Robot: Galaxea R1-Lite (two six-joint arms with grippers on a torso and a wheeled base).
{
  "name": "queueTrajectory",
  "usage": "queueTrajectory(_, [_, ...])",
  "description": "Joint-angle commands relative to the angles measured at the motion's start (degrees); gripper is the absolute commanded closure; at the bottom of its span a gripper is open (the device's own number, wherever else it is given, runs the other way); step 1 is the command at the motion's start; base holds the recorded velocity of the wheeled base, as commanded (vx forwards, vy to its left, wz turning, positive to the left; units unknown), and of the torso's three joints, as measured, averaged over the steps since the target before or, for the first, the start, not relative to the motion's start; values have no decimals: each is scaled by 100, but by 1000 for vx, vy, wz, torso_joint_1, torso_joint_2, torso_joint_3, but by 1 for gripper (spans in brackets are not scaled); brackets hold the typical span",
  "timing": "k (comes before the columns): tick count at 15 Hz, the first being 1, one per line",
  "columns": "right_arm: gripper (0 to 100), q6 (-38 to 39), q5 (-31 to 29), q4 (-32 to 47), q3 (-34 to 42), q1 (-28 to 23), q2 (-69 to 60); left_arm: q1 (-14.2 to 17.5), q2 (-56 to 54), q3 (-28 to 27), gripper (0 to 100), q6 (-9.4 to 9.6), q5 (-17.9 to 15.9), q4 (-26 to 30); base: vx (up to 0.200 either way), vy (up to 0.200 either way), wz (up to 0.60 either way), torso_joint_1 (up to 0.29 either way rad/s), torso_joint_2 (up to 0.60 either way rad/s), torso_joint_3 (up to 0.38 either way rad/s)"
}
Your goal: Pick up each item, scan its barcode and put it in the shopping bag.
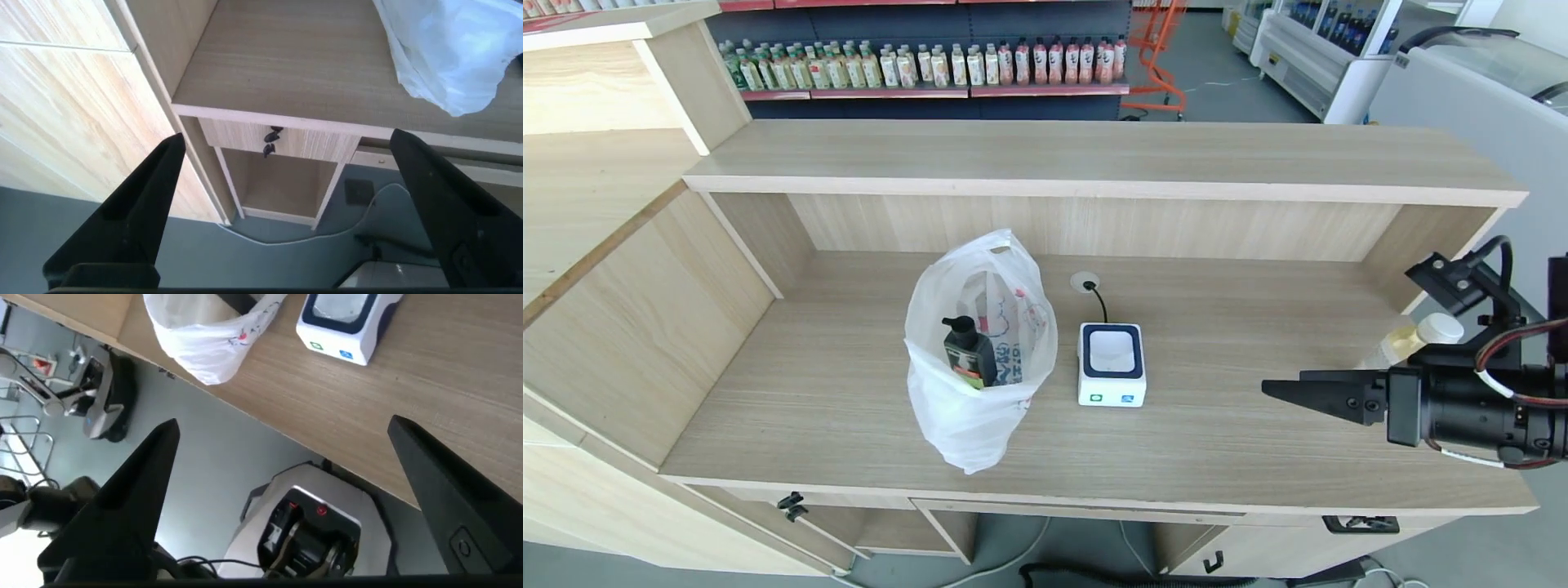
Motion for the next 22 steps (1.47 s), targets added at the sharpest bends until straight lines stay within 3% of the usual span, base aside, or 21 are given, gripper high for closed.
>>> queueTrajectory(1, [0, -434, -338, -19, -17, -255, 283, 2, 6, 0, 0, 6, 3, 1, 0, -200, 0, 17, 2, -2])
queueTrajectory(3, [0, -566, -751, -45, -61, -264, 345, 2, 6, 0, 0, 6, 3, 1, 0, -200, 0, 2, 2, 7])
queueTrajectory(12, [0, -953, -997, 34, 203, -422, 310, 2, 6, 0, 0, -11, 3, 1, 0, -200, 0, 4, 3, 3])
queueTrajectory(14, [0, -988, -1006, 25, 264, -466, 301, 2, -2, 0, 0, -11, 3, 1, 0, 0, 0, 0, 0, 0])
queueTrajectory(18, [0, -1418, -2052, -54, 440, -536, 714, 2, -2, 0, 0, -11, 3, 1, 0, 0, 0, 0, 0, 0])
queueTrajectory(22, [0, -1647, -2368, -827, 651, -563, 1312, 2, -2, 0, 0, -11, 3, 1, 0, 0, 0, 0, 0, 0])
